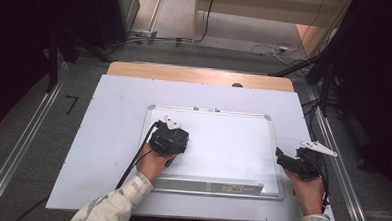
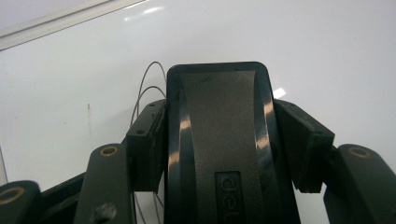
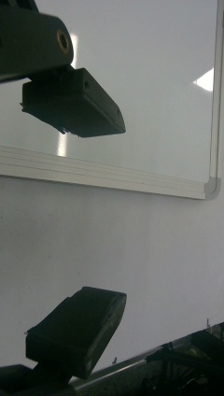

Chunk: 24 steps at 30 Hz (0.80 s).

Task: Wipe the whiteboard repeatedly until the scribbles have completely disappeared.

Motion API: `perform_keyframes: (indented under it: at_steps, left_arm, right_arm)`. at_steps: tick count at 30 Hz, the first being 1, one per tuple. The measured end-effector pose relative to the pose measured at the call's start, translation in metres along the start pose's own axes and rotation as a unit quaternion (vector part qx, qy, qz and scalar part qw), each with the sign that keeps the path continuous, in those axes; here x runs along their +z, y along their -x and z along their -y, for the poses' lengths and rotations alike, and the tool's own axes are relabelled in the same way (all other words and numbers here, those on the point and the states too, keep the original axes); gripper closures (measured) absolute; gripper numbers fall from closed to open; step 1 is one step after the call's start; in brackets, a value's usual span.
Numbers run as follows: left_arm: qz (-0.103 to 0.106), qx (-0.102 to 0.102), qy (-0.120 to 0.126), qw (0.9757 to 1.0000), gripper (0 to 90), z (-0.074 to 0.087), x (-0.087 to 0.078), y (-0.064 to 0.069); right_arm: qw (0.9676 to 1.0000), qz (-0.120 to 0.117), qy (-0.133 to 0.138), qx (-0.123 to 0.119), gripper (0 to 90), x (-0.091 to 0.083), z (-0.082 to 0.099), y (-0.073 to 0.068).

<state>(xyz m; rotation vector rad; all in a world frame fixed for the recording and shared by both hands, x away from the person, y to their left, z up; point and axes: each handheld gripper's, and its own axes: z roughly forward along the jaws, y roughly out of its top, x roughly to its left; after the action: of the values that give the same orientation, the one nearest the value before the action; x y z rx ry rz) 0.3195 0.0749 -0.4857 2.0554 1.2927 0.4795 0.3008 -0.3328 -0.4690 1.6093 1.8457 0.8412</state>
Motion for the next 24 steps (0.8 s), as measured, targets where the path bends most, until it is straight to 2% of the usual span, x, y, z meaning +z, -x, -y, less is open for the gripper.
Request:
perform_keyframes:
  at_steps: [15, 19, 20, 24]
  left_arm:
    - [0.009, 0.005, -0.008, 0.9999, 39.9, -0.002, 0.002, 0.003]
    - [0.013, 0.009, -0.007, 0.9998, 38.7, -0.004, 0.004, 0.000]
    - [0.012, 0.000, -0.003, 0.9999, 38.5, -0.005, 0.005, -0.004]
    - [0.008, -0.001, -0.002, 1.0000, 38.2, -0.008, 0.008, -0.009]
  right_arm:
    - [1.0000, 0.000, -0.001, -0.003, 14.9, 0.001, -0.001, -0.002]
    - [1.0000, 0.001, 0.000, -0.001, 14.9, 0.000, 0.000, -0.001]
    - [1.0000, 0.001, 0.000, 0.000, 14.9, 0.000, 0.000, -0.001]
    - [1.0000, 0.001, -0.001, 0.000, 14.9, 0.000, 0.001, 0.000]
